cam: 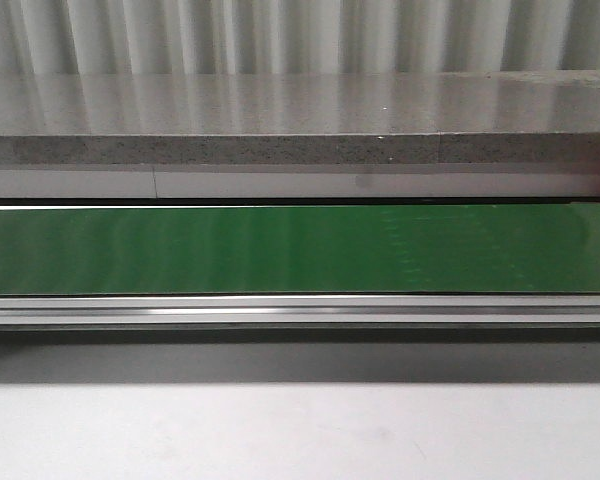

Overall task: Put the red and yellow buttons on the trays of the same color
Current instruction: 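Carry the red button with the right gripper into the red tray, release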

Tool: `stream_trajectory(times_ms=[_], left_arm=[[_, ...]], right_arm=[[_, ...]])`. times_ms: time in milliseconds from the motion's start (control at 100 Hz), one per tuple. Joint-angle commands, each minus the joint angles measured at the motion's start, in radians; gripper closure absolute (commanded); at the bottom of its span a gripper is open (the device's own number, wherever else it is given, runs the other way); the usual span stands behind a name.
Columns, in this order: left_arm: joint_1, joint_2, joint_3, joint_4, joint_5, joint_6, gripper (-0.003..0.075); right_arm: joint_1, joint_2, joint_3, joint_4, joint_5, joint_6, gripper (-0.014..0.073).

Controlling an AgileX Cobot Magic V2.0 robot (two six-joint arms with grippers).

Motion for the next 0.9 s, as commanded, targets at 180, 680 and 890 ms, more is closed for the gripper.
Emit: stream_trajectory(times_ms=[180, 680, 890], left_arm=[[-0.009, 0.008, -0.026, -0.016, -0.066, 0.0, 0.074], [-0.009, 0.008, -0.026, -0.016, -0.066, 0.0, 0.074], [-0.009, 0.008, -0.026, -0.016, -0.066, 0.0, 0.074]], right_arm=[[-0.091, -0.005, -0.038, 0.019, -0.167, 0.006, 0.0442], [-0.123, 0.223, -0.206, 0.021, -0.103, 0.01, 0.0442], [-0.123, 0.288, -0.206, 0.025, -0.107, 0.01, 0.0442]])
